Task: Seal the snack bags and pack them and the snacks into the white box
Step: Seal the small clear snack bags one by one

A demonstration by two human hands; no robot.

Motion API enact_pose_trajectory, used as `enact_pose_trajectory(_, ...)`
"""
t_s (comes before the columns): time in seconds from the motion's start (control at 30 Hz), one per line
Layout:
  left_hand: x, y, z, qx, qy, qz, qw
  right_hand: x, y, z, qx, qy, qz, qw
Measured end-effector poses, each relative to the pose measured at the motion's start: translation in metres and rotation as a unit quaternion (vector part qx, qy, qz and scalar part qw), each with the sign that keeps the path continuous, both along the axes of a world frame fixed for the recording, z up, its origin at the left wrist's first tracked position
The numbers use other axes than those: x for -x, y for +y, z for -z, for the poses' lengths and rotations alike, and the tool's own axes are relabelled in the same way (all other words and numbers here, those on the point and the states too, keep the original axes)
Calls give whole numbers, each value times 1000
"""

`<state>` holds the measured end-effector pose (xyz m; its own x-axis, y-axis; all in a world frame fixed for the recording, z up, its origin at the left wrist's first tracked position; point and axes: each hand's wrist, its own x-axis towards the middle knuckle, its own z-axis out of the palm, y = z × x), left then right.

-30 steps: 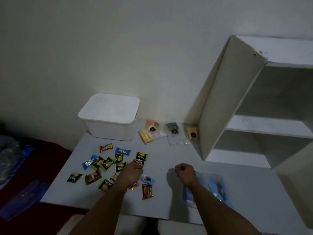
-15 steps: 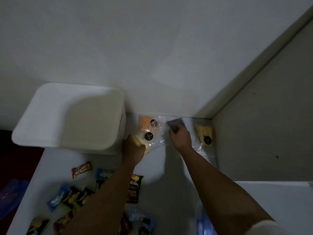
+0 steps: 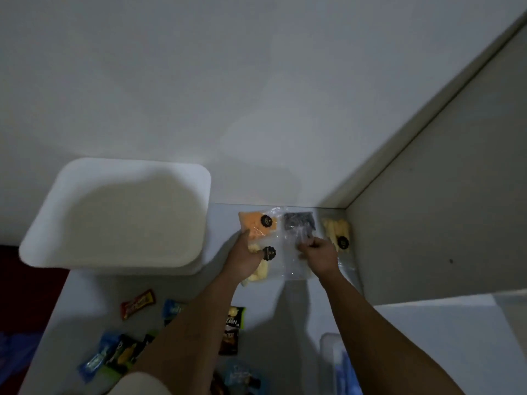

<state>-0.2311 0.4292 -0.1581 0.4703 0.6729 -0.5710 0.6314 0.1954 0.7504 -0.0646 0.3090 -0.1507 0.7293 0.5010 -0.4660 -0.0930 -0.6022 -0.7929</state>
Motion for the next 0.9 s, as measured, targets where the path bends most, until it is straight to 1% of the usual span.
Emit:
enact_pose_trajectory(0.1,24,-15,-21,-45,-15,-10,999,21,-13,-42,-59,28,26,998)
enact_pose_trajectory(0.17,37,-24,-46,-56,-27,-13,998,39,-19,-69,-84,58,17,995)
enact_pose_trajectory(0.2,43,-29,-60,-61,-33,-3,998,48,-22,-82,-91,58,1,994)
enact_pose_trajectory(0.27,55,-36,-88,-54,-71,15,996,68,-26,-103,-104,22,-36,994)
enact_pose_trajectory(0.33,68,-42,-116,-22,-107,7,994,88,-30,-121,-114,-29,-69,991)
enact_pose_trajectory(0.43,85,-49,-153,-4,-125,8,992,120,-36,-142,-122,-101,-114,981)
enact_pose_trajectory(0.5,96,-54,-173,-9,-124,13,992,138,-38,-150,-104,-157,-148,971)
enact_pose_trajectory(0.57,109,-55,-183,-17,-115,14,993,155,-42,-158,-89,-193,-163,963)
enact_pose_trajectory(0.73,143,-57,-196,-117,-60,50,990,187,-46,-176,-81,-240,-195,948)
enact_pose_trajectory(0.9,168,-66,-215,-114,-83,44,989,213,-50,-192,-67,-316,-222,920)
